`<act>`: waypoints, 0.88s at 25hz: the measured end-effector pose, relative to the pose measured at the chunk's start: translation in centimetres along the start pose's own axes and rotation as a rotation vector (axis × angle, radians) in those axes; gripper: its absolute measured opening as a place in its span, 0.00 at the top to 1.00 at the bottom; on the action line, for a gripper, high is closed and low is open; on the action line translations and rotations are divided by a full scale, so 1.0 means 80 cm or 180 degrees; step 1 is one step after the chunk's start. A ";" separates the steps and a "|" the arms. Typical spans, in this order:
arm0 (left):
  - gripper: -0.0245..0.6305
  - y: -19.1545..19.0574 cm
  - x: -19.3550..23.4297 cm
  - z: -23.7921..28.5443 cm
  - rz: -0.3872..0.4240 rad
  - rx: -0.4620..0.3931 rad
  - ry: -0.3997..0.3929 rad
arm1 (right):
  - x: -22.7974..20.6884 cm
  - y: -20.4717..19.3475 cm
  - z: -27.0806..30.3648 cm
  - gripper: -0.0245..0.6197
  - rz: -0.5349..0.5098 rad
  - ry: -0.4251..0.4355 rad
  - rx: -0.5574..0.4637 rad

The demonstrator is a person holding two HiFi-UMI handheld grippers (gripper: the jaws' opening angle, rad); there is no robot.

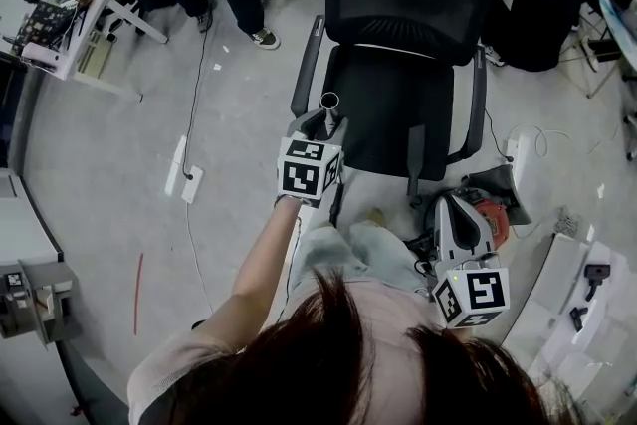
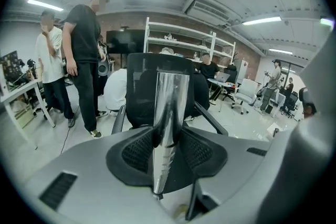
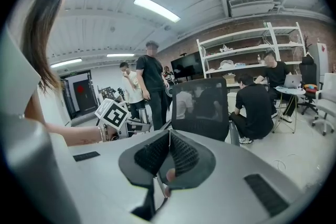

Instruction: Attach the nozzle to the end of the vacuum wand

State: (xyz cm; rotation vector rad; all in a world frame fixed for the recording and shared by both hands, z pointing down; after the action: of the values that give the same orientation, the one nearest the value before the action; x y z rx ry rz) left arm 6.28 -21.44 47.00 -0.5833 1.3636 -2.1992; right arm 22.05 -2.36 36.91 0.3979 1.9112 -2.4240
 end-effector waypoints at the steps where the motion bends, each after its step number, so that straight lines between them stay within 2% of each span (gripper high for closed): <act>1: 0.74 0.000 0.000 0.002 0.0012 0.0011 0.0002 | -0.002 -0.001 -0.001 0.93 0.0013 -0.0009 0.0004; 6: 0.74 -0.003 0.000 0.009 0.0085 0.0039 0.0004 | -0.011 -0.008 -0.002 0.93 0.0083 -0.0030 0.0009; 13: 0.73 -0.001 0.000 0.009 0.0103 -0.0067 0.0034 | -0.022 -0.019 -0.001 0.93 0.0167 -0.0018 -0.0004; 22: 0.73 -0.001 0.001 0.006 0.0145 -0.0150 0.0063 | -0.050 -0.063 0.013 0.93 0.0472 0.0044 0.0175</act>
State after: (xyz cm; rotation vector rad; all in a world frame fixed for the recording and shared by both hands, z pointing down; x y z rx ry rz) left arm 6.45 -21.76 47.29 -0.5433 1.4284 -2.1474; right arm 24.86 -2.66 42.80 0.5391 1.7550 -2.3884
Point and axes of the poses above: the fingertips, and each gripper's own axes: z forward along the fingers, x to its left, y out of its top, the point moved 1 cm from there along -z, backward along the fingers, and after that the axes turned 12 degrees about -x, right-handed, at the moved point
